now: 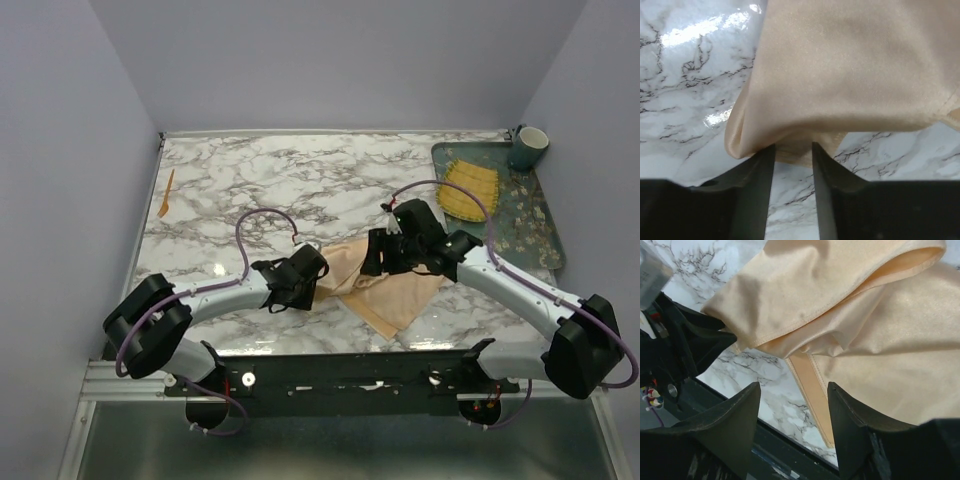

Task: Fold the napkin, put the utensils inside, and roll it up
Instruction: Flatten the napkin out

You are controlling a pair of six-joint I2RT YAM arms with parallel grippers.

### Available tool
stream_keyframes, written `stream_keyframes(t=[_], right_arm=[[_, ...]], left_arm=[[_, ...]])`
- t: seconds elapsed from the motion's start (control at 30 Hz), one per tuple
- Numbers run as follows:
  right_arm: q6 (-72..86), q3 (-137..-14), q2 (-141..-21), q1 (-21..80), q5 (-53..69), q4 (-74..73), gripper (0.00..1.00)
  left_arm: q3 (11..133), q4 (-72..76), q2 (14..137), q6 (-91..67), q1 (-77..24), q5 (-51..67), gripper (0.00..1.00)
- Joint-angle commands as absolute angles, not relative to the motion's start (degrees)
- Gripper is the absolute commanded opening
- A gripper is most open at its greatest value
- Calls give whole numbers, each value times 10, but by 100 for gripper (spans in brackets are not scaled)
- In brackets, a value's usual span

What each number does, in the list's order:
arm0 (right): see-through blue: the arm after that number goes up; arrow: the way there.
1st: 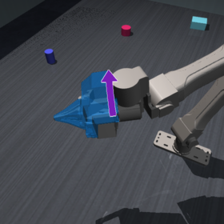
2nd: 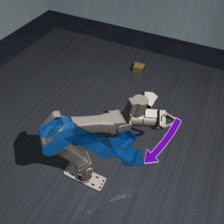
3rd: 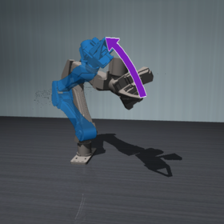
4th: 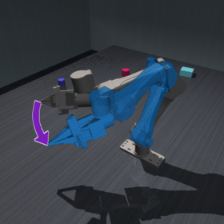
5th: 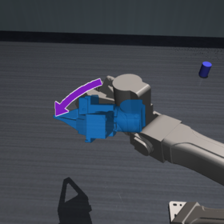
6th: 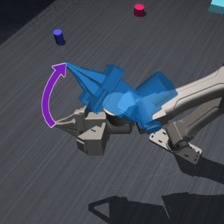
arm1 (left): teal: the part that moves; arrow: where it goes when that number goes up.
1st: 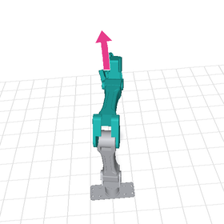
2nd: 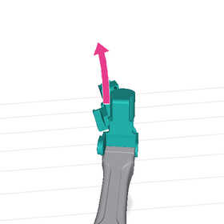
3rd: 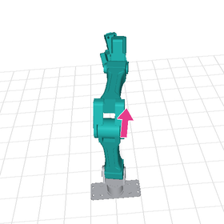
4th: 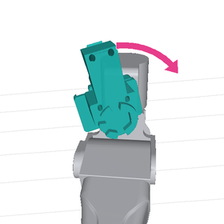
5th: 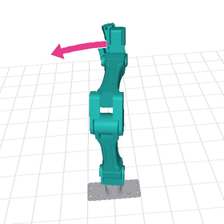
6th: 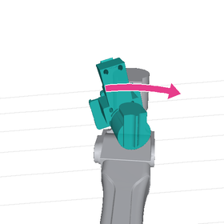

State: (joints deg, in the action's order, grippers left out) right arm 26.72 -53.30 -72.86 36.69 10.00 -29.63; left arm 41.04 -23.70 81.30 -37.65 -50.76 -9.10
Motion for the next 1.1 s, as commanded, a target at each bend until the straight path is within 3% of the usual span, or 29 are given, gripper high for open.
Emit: stream_keyframes(t=[0.0,0.03,0.1,0.23,0.47,0.53,0.67,0.73,0.77,0.9,1.0,1.07], right_arm=[[300,-476,-745,374,129,-238,64],[299,-472,-750,373,130,-239,64],[293,-462,-756,373,126,-256,61],[332,-450,-738,374,30,-337,64],[341,-396,-676,345,33,-374,65],[321,-398,-684,348,69,-382,64],[338,-411,-724,402,29,-446,63],[345,-409,-739,410,8,-453,63],[345,-404,-745,412,4,-451,63],[345,-401,-766,417,4,-432,62],[352,-398,-794,433,10,-407,58],[360,-402,-823,455,4,-396,58]], left_arm=[[401,-221,811,-388,-511,-111,32],[401,-221,799,-388,-512,-112,20],[404,-233,754,-385,-511,-123,7],[417,-268,687,-378,-473,-149,0],[438,-261,660,-310,-320,-117,0],[461,-261,668,-296,-302,-87,0],[469,-237,687,-294,-301,17,1],[455,-215,688,-295,-317,96,7],[451,-191,686,-296,-331,114,16],[460,-143,687,-308,-445,126,31],[461,-84,736,-356,-489,154,29],[459,-54,792,-387,-493,168,22]])
